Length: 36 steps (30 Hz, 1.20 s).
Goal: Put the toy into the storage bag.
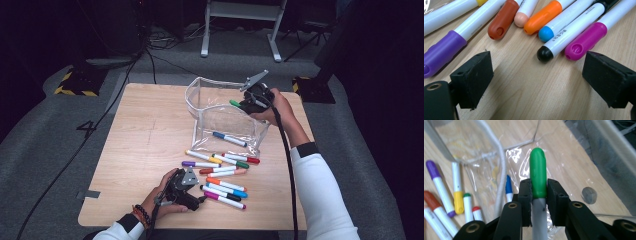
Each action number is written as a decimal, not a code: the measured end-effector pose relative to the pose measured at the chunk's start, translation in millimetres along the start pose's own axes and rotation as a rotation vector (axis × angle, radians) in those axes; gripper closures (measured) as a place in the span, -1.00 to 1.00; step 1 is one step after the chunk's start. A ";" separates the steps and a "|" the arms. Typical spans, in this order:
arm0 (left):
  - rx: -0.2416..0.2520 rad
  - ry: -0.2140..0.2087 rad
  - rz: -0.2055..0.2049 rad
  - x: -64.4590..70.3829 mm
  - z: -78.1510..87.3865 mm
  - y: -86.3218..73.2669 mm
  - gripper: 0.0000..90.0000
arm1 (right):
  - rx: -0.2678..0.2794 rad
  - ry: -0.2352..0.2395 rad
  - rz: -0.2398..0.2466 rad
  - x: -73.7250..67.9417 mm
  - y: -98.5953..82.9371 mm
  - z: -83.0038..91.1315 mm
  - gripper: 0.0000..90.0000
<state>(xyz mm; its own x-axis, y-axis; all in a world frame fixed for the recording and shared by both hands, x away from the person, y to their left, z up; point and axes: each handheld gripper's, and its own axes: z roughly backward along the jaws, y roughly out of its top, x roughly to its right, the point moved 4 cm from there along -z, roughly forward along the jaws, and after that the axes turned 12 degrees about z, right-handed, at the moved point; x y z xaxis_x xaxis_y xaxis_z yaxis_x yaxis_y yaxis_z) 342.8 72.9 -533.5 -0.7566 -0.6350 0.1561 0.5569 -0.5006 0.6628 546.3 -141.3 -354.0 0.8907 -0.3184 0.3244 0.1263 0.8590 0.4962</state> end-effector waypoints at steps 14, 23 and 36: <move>0.001 -0.002 -0.001 0.3 0.0 -0.1 -0.77 | -0.060 0.035 0.051 -12.4 7.5 -1.1 0.39; 0.001 -0.002 -0.001 0.3 0.0 -0.1 -0.78 | 0.089 -0.039 -0.032 -6.7 -0.7 27.6 0.14; 0.000 -0.002 0.000 0.1 0.1 -0.1 -0.78 | 0.341 -0.100 -0.051 -40.1 -37.5 92.9 -0.03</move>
<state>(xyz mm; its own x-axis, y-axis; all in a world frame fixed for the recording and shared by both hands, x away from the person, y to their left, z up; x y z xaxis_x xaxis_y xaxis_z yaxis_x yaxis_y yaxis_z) 342.6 72.9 -533.5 -0.7574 -0.6338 0.1571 0.5567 -0.5011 0.6625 465.3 -198.0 -310.8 0.8379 -0.4092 0.3612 0.0013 0.6633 0.7483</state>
